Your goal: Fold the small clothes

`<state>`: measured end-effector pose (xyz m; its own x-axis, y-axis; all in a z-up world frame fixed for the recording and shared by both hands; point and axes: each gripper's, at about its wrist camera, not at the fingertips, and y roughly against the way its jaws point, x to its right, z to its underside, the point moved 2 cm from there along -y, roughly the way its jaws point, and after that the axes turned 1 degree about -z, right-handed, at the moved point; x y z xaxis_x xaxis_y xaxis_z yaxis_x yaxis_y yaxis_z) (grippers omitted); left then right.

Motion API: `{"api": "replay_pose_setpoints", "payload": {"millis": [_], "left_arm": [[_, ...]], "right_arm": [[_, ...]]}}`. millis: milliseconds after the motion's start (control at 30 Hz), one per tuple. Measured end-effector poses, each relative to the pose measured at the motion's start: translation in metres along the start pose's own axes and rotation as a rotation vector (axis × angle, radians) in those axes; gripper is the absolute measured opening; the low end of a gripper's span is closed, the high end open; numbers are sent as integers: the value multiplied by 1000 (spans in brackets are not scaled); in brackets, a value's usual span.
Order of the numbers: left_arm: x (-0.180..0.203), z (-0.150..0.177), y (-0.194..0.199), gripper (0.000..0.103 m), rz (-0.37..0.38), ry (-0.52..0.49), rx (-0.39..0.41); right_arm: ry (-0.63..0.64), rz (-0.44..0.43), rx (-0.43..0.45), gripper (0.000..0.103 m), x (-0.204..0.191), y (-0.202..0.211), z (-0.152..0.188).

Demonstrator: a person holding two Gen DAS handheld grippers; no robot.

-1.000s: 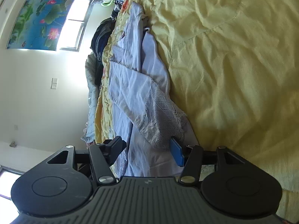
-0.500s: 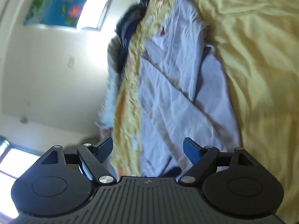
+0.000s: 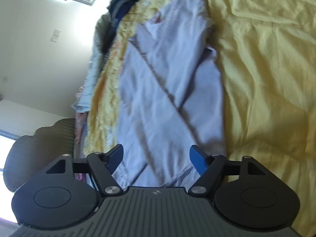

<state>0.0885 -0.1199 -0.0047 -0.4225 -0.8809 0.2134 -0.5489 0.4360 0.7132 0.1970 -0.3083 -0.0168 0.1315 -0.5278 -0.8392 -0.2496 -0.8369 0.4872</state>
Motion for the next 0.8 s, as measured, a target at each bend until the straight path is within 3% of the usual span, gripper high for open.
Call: {"api": "replay_pose_setpoints", "payload": {"millis": [100, 233, 333, 467, 600, 667, 800], "left_arm": [[-16, 1, 29, 99, -76, 19, 43], [-59, 5, 63, 99, -252, 85, 104], [-90, 16, 67, 99, -328, 171, 72], [-110, 32, 61, 99, -297, 248, 20], [-116, 39, 64, 99, -323, 225, 46], [-121, 38, 72, 99, -301, 249, 62], [-146, 39, 99, 99, -330, 315, 122]], "right_arm": [[7, -84, -26, 76, -11, 5, 10], [109, 1, -32, 76, -25, 2, 22], [138, 26, -57, 76, -29, -10, 31], [201, 114, -86, 79, -25, -24, 48], [166, 94, -65, 80, -18, -13, 54], [149, 88, -44, 80, -19, 1, 58], [106, 55, 35, 81, -8, 41, 59]]}}
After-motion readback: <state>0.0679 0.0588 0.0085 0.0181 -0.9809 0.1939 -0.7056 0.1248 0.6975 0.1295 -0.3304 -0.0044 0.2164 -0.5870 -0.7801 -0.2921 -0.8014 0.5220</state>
